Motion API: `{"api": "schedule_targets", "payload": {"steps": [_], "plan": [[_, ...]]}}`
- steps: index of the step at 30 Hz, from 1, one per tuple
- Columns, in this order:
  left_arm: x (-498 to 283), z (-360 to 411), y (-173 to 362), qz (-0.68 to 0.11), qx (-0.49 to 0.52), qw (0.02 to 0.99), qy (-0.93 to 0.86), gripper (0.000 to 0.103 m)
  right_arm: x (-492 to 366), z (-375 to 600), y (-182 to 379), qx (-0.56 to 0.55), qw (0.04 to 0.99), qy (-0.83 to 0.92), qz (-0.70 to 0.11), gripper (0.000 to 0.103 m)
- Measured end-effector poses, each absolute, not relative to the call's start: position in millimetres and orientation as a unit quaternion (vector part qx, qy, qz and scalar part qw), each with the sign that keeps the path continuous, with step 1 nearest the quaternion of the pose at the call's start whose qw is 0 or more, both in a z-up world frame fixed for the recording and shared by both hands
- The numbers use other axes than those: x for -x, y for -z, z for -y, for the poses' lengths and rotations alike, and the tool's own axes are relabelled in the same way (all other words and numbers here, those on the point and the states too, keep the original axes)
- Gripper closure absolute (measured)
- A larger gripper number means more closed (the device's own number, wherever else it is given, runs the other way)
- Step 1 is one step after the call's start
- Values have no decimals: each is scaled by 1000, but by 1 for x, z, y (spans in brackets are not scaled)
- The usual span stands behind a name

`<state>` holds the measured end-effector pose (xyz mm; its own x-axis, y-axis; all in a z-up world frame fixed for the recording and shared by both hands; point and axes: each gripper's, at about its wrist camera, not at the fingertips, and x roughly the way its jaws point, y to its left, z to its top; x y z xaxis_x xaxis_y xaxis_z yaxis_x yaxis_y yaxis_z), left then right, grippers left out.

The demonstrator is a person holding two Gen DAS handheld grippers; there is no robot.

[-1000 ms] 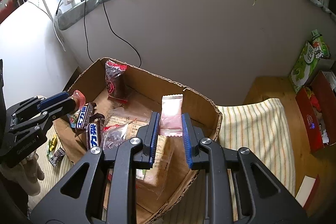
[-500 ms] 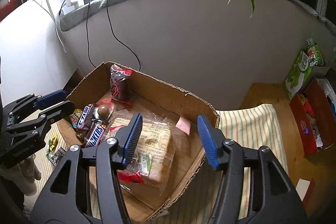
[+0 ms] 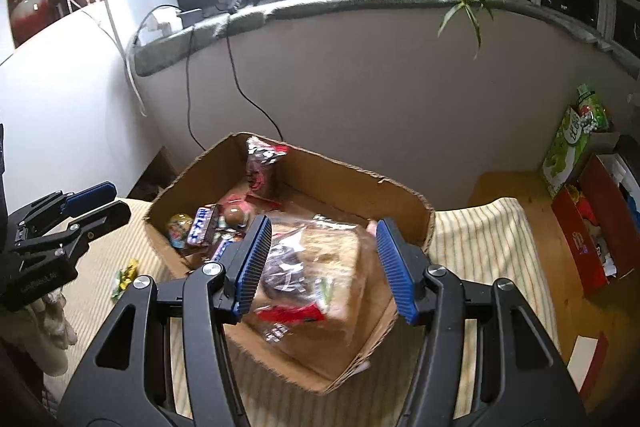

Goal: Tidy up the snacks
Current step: 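Carry both candies over the box and release them inside with both grippers, then grasp the teal mint candy with the left gripper while the right gripper grasps the black candy packet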

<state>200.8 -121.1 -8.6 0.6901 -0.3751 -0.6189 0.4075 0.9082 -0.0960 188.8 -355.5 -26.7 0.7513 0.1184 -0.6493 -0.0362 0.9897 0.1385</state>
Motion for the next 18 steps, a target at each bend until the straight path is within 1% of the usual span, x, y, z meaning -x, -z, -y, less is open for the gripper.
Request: {"api": "schedule_targets", "payload": {"steps": [3, 4, 5, 6, 7, 12, 18], "plan": [[-191, 99, 10, -332, -23, 923, 192, 58, -181, 343, 26, -55, 934, -54, -349, 46], [-189, 91, 11, -335, -18, 923, 187, 58, -178, 337, 26, -50, 933, -60, -352, 44], [-186, 81, 13, -337, -11, 924, 180, 58, -175, 331, 26, -41, 932, -65, -354, 40], [-183, 71, 15, -340, -5, 924, 173, 58, -173, 326, 25, -34, 932, -71, -353, 29], [-180, 61, 18, -344, -1, 924, 166, 58, -169, 319, 24, -26, 933, -79, -350, 22], [-171, 30, 33, -363, 17, 920, 146, 58, -154, 284, 24, -8, 928, -125, -350, 21], [-169, 18, 54, -387, 31, 911, 143, 58, -146, 235, 42, 7, 910, -176, -375, 21]]}}
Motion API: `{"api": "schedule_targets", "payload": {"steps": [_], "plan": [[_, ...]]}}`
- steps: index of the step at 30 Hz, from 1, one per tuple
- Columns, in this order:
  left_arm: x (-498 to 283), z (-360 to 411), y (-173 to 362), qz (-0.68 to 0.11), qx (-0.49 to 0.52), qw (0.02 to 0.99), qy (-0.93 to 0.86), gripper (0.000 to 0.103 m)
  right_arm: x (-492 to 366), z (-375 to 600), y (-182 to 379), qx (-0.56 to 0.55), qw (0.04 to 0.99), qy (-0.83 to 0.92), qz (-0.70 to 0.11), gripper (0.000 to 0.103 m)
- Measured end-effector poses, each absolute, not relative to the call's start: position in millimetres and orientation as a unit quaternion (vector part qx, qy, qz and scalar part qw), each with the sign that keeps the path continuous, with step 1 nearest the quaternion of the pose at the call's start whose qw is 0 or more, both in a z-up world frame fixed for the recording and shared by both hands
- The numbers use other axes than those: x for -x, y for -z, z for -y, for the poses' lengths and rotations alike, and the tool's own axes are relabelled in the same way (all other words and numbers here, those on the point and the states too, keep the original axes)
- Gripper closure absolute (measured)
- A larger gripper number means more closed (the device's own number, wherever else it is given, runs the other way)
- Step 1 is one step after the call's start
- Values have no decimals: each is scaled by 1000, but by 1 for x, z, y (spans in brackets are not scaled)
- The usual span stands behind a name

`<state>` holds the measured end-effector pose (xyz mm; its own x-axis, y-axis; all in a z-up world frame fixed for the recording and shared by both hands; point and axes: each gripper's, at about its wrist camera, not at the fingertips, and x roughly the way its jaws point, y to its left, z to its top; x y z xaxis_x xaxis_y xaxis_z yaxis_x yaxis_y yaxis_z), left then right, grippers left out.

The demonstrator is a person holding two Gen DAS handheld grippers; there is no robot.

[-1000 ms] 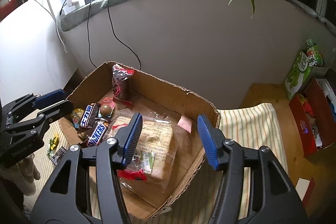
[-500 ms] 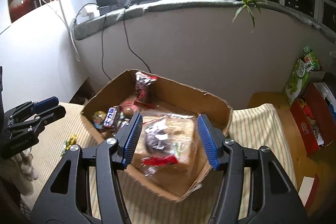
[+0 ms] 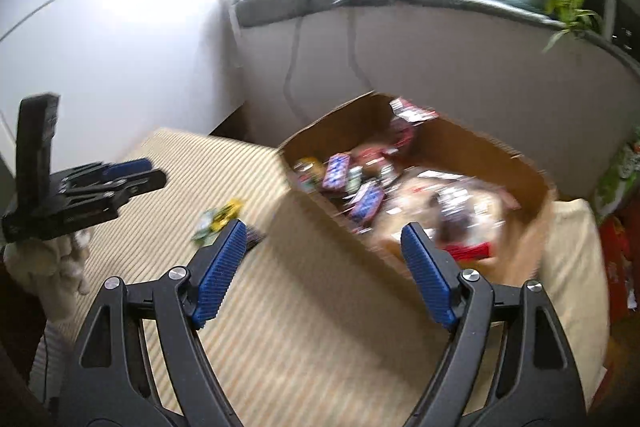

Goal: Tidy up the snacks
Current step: 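Grasp the teal mint candy with the left gripper while the right gripper grasps the black candy packet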

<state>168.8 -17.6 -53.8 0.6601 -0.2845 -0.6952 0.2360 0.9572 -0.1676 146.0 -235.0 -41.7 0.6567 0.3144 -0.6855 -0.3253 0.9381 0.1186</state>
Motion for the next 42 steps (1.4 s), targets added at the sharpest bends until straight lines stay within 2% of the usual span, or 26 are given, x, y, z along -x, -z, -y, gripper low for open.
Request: {"api": "schedule_targets", "payload": {"steps": [3, 7, 13, 21, 25, 35, 42], "plan": [[-165, 19, 65, -398, 33, 904, 149, 58, -147, 211, 56, 22, 902, -183, -390, 22], [-163, 25, 80, -414, 31, 896, 160, 60, -156, 194, 76, 9, 887, -196, -418, 40], [-163, 30, 92, -423, 23, 890, 170, 63, -174, 185, 98, -42, 869, -191, -454, 45], [-163, 30, 100, -430, 19, 885, 180, 66, -196, 167, 114, -68, 858, -178, -478, 46], [-166, 30, 101, -430, 22, 884, 181, 66, -206, 158, 122, -62, 855, -166, -487, 59], [-168, 27, 106, -432, 32, 883, 180, 66, -208, 129, 132, 20, 862, -157, -482, 61], [-172, 30, 102, -429, 43, 884, 180, 66, -204, 136, 132, 34, 862, -158, -480, 70]]}}
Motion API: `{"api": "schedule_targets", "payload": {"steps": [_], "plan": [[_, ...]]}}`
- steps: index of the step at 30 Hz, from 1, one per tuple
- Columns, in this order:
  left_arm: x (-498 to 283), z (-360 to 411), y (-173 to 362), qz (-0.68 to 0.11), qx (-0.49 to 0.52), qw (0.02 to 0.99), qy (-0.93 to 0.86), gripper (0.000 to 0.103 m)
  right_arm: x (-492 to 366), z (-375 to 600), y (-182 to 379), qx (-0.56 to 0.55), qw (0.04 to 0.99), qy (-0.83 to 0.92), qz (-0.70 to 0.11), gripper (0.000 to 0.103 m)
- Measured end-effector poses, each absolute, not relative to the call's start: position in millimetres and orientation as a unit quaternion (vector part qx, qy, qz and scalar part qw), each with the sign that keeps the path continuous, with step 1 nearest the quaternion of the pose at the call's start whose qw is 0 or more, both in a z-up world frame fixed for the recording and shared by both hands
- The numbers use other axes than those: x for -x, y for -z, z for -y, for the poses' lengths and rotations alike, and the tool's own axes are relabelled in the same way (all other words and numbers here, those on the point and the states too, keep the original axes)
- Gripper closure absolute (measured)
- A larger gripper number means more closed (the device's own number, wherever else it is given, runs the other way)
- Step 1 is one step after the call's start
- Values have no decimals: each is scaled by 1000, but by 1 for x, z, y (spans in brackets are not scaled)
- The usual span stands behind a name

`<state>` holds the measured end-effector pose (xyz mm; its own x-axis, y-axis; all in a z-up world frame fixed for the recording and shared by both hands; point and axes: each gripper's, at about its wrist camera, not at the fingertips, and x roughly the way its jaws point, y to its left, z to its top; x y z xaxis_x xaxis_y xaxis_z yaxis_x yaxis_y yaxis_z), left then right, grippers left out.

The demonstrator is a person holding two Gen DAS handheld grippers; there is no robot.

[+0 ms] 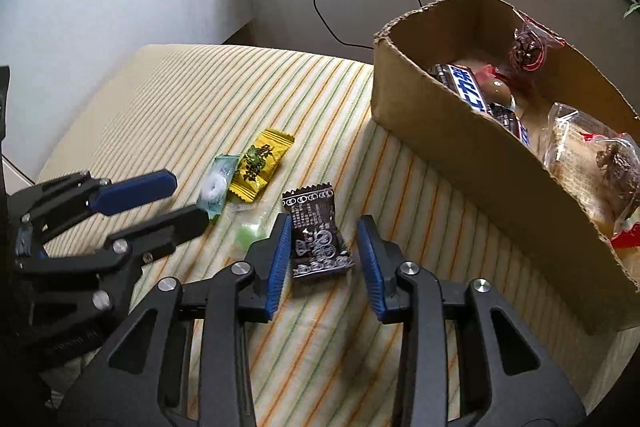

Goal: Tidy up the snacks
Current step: 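Grasp the teal mint candy with the left gripper while the right gripper grasps the black candy packet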

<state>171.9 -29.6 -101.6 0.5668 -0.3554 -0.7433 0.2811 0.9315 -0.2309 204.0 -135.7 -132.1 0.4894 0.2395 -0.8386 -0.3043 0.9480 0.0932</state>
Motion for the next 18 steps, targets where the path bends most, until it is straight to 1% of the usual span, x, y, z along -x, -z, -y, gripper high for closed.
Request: {"api": "schedule_targets", "payload": {"steps": [9, 10, 12, 14, 18], "plan": [[-183, 48, 111, -443, 3, 882, 162, 66, -203, 138, 130, 40, 861, -163, -479, 75], [-184, 50, 111, -443, 1, 882, 160, 68, -203, 138, 130, 39, 862, -164, -479, 75], [-186, 51, 112, -443, -6, 883, 153, 76, -203, 139, 131, 38, 862, -164, -478, 75], [-187, 52, 112, -443, -9, 884, 151, 80, -203, 140, 130, 39, 862, -164, -477, 75], [-186, 53, 112, -440, -13, 885, 149, 81, -202, 139, 132, 40, 863, -165, -476, 76]]}}
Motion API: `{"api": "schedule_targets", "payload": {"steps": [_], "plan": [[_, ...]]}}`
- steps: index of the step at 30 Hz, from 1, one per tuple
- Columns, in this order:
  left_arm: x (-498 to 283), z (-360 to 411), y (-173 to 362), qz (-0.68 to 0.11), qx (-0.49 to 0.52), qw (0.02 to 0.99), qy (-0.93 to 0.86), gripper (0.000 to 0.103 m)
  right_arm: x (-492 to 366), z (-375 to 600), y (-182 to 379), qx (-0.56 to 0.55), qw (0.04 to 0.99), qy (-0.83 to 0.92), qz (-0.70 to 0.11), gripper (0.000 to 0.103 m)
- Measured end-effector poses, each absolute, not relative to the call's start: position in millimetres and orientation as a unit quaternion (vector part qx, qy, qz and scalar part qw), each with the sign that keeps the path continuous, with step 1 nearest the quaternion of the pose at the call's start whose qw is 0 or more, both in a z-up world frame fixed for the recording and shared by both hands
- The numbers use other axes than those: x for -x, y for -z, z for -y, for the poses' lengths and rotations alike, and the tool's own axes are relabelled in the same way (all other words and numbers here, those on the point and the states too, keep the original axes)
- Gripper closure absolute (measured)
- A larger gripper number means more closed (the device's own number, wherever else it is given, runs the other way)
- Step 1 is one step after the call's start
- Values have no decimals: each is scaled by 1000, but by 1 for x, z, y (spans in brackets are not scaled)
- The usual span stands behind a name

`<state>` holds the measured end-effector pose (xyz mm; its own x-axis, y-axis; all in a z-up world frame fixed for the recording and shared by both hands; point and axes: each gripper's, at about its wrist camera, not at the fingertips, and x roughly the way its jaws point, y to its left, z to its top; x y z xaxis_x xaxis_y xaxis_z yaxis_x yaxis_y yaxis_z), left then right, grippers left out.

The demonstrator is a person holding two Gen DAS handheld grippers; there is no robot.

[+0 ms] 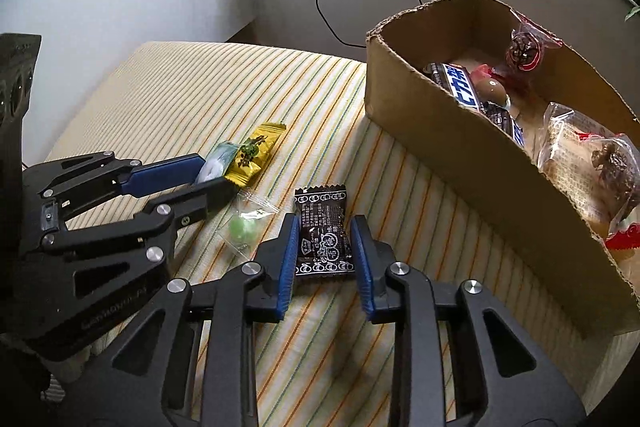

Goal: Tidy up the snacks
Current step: 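Grasp the teal mint candy with the left gripper while the right gripper grasps the black candy packet, then carry both candies over the box with both grippers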

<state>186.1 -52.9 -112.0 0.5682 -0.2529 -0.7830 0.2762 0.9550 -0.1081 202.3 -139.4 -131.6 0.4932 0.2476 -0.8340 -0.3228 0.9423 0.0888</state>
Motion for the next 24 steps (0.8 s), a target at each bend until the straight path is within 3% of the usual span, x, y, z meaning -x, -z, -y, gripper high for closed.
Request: {"api": "schedule_targets", "payload": {"steps": [24], "plan": [[-167, 41, 76, -400, 12, 902, 162, 82, -175, 161, 96, -5, 875, -189, -446, 79]]}}
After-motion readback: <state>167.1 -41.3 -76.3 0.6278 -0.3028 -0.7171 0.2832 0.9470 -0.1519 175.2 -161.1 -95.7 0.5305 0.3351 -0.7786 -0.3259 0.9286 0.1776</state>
